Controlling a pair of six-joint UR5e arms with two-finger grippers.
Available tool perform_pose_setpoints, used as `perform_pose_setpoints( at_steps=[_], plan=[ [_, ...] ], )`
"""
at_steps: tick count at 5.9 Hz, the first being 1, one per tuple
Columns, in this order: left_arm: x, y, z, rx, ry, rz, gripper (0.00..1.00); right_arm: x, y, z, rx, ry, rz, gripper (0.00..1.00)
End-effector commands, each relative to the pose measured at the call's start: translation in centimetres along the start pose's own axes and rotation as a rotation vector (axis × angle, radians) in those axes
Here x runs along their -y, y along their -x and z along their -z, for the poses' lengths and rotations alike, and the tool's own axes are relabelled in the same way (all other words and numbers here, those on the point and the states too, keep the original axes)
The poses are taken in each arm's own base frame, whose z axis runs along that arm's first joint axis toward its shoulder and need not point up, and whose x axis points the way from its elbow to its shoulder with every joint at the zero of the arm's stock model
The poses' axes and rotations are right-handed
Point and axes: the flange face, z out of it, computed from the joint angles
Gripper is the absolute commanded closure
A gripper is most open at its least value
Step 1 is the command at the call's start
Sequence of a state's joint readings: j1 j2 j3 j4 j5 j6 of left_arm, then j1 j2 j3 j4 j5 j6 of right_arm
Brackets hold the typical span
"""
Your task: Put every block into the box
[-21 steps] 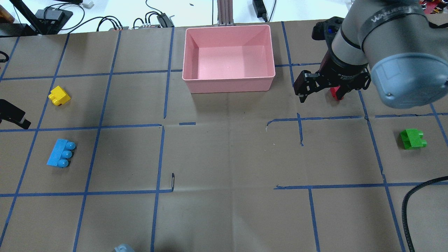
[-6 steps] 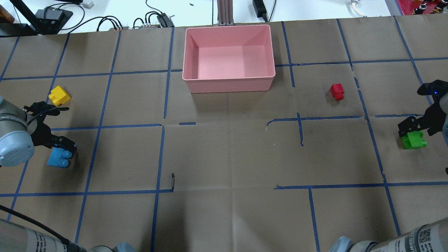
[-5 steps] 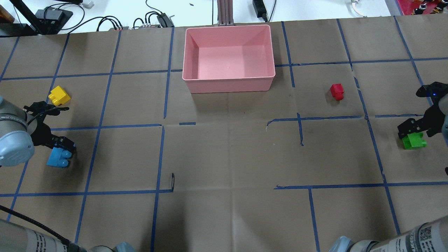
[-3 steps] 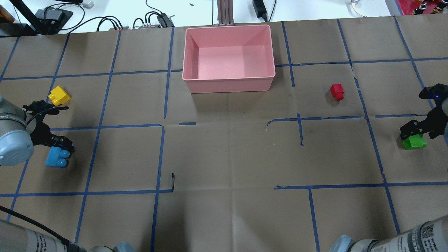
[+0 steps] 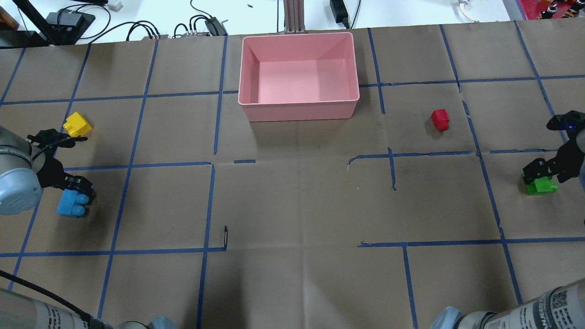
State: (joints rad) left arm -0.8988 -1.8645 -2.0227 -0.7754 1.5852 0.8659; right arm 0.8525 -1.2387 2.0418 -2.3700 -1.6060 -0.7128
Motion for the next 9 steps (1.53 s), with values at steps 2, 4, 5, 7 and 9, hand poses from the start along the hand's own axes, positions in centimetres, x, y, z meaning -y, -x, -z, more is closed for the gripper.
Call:
perform_pose_setpoints(
  at_steps=[2,4,5,7,9],
  plan=[
    [6.3,1.0,15.3,-0.077,0.061,0.051,0.87,0.0,-0.1,1.6,0.007,0.013,-0.005,0.96],
    [14.7,-2.6,18.8,-0.078,0.037,0.089,0.87,2.8,-0.8,8.5,-0.016,-0.044,0.013,0.97],
    [21.8,-8.9,20.2,-0.105,-0.026,0.192,0.87,5.1,-0.2,11.3,0.011,-0.139,0.046,0.97],
    [34.1,-22.6,21.1,-0.103,-0.056,0.228,0.87,10.5,4.2,18.6,-0.063,-0.272,0.184,0.97],
    [38.5,-35.5,18.2,-0.116,-0.036,0.312,0.87,14.3,9.8,20.0,0.001,-0.352,0.256,0.97]
  ],
)
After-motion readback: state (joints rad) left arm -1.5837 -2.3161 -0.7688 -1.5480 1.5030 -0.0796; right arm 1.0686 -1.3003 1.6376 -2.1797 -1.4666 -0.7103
